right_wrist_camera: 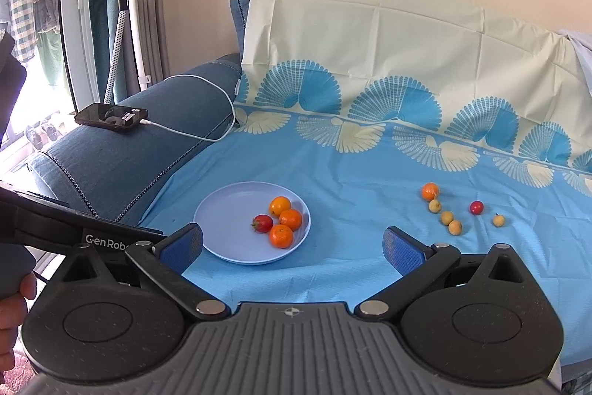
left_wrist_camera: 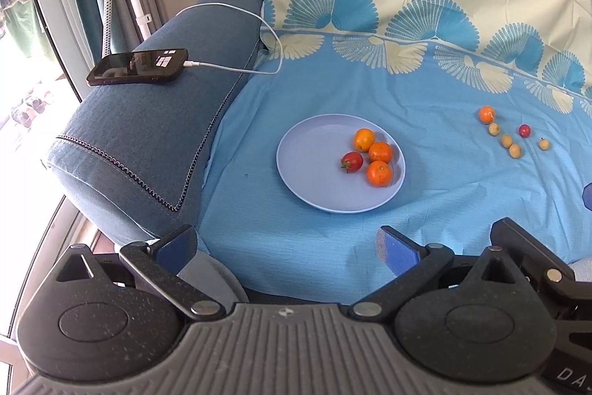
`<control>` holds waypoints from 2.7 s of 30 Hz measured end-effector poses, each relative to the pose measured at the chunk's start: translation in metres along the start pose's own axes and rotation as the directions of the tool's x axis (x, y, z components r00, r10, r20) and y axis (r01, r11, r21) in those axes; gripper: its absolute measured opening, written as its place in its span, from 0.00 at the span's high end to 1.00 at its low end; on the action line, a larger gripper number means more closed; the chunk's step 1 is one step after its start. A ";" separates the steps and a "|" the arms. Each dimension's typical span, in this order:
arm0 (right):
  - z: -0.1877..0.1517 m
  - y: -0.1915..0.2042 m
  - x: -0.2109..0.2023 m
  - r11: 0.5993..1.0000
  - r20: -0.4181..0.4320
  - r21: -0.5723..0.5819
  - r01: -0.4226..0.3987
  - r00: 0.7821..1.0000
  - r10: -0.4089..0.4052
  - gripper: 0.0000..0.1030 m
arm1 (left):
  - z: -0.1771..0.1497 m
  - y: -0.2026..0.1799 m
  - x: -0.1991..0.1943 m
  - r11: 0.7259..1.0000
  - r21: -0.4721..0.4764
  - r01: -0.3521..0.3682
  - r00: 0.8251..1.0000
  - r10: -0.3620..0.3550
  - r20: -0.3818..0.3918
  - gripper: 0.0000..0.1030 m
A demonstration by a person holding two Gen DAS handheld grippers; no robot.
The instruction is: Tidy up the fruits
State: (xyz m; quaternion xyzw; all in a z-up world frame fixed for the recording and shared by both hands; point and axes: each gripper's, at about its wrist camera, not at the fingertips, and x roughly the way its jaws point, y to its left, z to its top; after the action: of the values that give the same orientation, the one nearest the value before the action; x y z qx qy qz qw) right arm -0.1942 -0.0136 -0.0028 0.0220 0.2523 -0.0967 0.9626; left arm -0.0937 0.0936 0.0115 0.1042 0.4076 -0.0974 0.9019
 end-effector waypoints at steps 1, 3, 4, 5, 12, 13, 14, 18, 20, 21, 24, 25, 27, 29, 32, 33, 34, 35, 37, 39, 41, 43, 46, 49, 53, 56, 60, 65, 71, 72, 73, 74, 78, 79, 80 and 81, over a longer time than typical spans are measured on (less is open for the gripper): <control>-0.001 0.000 0.000 1.000 0.000 0.000 0.000 1.000 0.000 0.01 | 0.000 0.000 0.000 1.000 0.000 0.000 1.000 0.000 0.000 0.00; -0.001 0.000 0.000 1.000 -0.003 0.000 0.001 1.000 -0.001 0.01 | 0.000 0.000 0.001 1.000 -0.001 0.001 1.000 -0.001 -0.002 0.00; -0.001 0.000 0.000 1.000 -0.003 0.001 0.001 1.000 -0.001 0.01 | 0.000 0.000 0.001 1.000 -0.002 0.000 1.000 0.000 -0.002 0.00; -0.001 0.000 0.000 1.000 -0.003 0.000 0.001 1.000 -0.001 0.01 | 0.000 0.000 0.001 1.000 -0.003 -0.001 1.000 0.001 -0.001 0.00; -0.002 0.003 0.001 1.000 -0.008 -0.007 -0.001 1.000 0.001 0.01 | -0.002 0.003 0.003 1.000 -0.007 0.001 1.000 -0.001 -0.009 0.00; -0.002 0.003 0.002 1.000 -0.010 -0.006 -0.001 1.000 0.001 0.01 | -0.002 0.003 0.003 1.000 -0.007 0.001 1.000 -0.001 -0.010 0.00; -0.002 0.003 0.002 1.000 -0.011 -0.006 -0.001 1.000 0.001 0.01 | -0.001 0.003 0.004 1.000 -0.007 0.001 1.000 -0.001 -0.010 0.00; -0.002 0.005 0.004 1.000 -0.015 -0.006 -0.002 1.000 0.002 0.01 | -0.002 0.003 0.005 1.000 -0.008 0.000 1.000 0.000 -0.013 0.00; -0.002 0.005 0.004 1.000 -0.016 -0.006 -0.003 1.000 0.003 0.01 | -0.002 0.004 0.006 1.000 -0.008 0.000 1.000 0.000 -0.016 0.00; -0.002 0.005 0.005 1.000 -0.017 -0.007 -0.004 1.000 0.003 0.01 | -0.002 0.004 0.006 1.000 -0.009 0.000 1.000 0.000 -0.016 0.00; -0.002 0.005 0.007 1.000 -0.021 -0.006 -0.005 1.000 0.005 0.01 | -0.001 0.005 0.008 1.000 -0.008 0.000 1.000 0.000 -0.020 0.00; -0.002 0.005 0.008 1.000 -0.022 -0.006 -0.006 1.000 0.006 0.01 | -0.001 0.005 0.009 1.000 -0.008 0.000 1.000 0.000 -0.022 0.00; -0.002 0.005 0.010 1.000 -0.026 -0.006 -0.006 1.000 0.006 0.01 | -0.001 0.005 0.011 1.000 -0.008 -0.001 1.000 0.000 -0.026 0.00; -0.002 0.006 0.012 1.000 -0.032 -0.005 -0.007 0.999 0.007 0.01 | 0.000 0.005 0.014 1.000 -0.008 -0.001 0.999 0.001 -0.032 0.00; -0.003 0.004 0.016 1.000 -0.042 -0.004 -0.008 0.999 0.008 0.01 | 0.001 0.005 0.019 1.000 -0.006 -0.001 0.999 0.001 -0.044 0.00; -0.003 0.004 0.018 1.000 -0.046 -0.004 -0.009 0.999 0.008 0.01 | 0.002 0.004 0.021 1.000 -0.005 -0.001 0.999 0.001 -0.048 0.00; -0.003 0.004 0.020 1.000 -0.050 -0.003 -0.009 0.999 0.008 0.01 | 0.002 0.003 0.023 1.000 -0.003 -0.001 0.999 0.001 -0.053 0.00; -0.003 0.003 0.022 1.000 -0.054 -0.001 -0.008 0.999 0.008 0.01 | 0.003 0.003 0.025 1.000 -0.003 -0.002 0.998 0.002 -0.058 0.00; -0.003 0.001 0.027 1.000 -0.064 0.004 -0.007 0.998 0.007 0.01 | 0.005 0.001 0.031 1.000 0.001 -0.002 0.998 0.002 -0.068 0.00; -0.004 -0.001 0.033 1.000 -0.074 0.010 -0.005 0.997 0.006 0.01 | 0.008 0.000 0.036 1.000 0.005 -0.004 0.997 0.004 -0.081 0.00; -0.005 -0.003 0.038 1.000 -0.085 0.020 -0.002 0.996 0.004 0.01 | 0.010 -0.002 0.042 1.000 0.009 -0.005 0.996 0.006 -0.094 0.00; -0.006 -0.006 0.043 1.000 -0.094 0.031 0.001 0.996 0.002 0.01 | 0.013 -0.005 0.048 1.000 0.012 -0.006 0.994 0.007 -0.106 0.00; -0.007 -0.012 0.050 0.999 -0.110 0.050 0.008 0.994 -0.002 0.01 | 0.018 -0.010 0.055 1.000 0.017 -0.006 0.993 0.008 -0.119 0.00; -0.008 -0.019 0.058 0.998 -0.124 0.068 0.016 0.992 -0.008 0.01 | 0.023 -0.017 0.064 1.000 0.028 -0.004 0.991 0.008 -0.133 0.00; -0.009 -0.035 0.067 0.994 -0.135 0.101 0.041 0.990 -0.027 0.01 | 0.030 -0.030 0.076 0.999 0.051 -0.001 0.989 0.008 -0.150 0.00; -0.010 -0.051 0.075 0.989 -0.144 0.132 0.069 0.988 -0.050 0.01 | 0.037 -0.045 0.087 0.997 0.071 0.005 0.986 0.006 -0.164 0.00; -0.012 -0.077 0.085 0.977 -0.161 0.180 0.117 0.983 -0.088 0.01 | 0.048 -0.069 0.100 0.994 0.104 0.018 0.984 0.001 -0.176 0.00; -0.016 -0.115 0.102 0.955 -0.179 0.229 0.186 0.973 -0.147 0.01 | 0.063 -0.107 0.120 0.988 0.149 0.039 0.982 -0.011 -0.187 0.00; -0.025 -0.174 0.128 0.913 -0.193 0.269 0.307 0.946 -0.262 0.01 | 0.084 -0.167 0.151 0.974 0.210 0.083 0.981 -0.043 -0.188 0.00; -0.026 -0.185 0.134 0.903 -0.193 0.273 0.332 0.938 -0.286 0.01 | 0.089 -0.179 0.158 0.971 0.221 0.090 0.981 -0.049 -0.186 0.00; -0.028 -0.197 0.141 0.893 -0.194 0.276 0.356 0.930 -0.310 0.01 | 0.093 -0.191 0.165 0.968 0.230 0.101 0.981 -0.059 -0.183 0.00; -0.030 -0.209 0.148 0.882 -0.196 0.280 0.379 0.922 -0.334 0.01 | 0.098 -0.203 0.172 0.965 0.238 0.110 0.981 -0.068 -0.182 0.00; -0.037 -0.258 0.178 0.849 -0.199 0.291 0.441 0.896 -0.398 0.01 | 0.114 -0.254 0.208 0.952 0.258 0.165 0.973 -0.114 -0.201 0.00; -0.038 -0.271 0.185 0.842 -0.196 0.288 0.455 0.889 -0.413 0.01 | 0.118 -0.267 0.219 0.948 0.264 0.176 0.969 -0.119 -0.218 0.00; -0.040 -0.283 0.193 0.834 -0.196 0.278 0.477 0.878 -0.437 0.01 | 0.122 -0.279 0.229 0.946 0.264 0.186 0.965 -0.125 -0.232 0.00; -0.041 -0.295 0.202 0.825 -0.193 0.268 0.497 0.867 -0.459 0.01 | 0.126 -0.291 0.239 0.944 0.259 0.203 0.960 -0.141 -0.242 0.00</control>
State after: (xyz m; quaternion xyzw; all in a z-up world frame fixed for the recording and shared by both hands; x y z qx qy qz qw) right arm -0.0999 -0.3342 -0.1353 0.1142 0.2887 -0.3716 0.8749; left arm 0.0755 -0.2407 -0.1194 0.2053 0.4945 -0.2210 0.8151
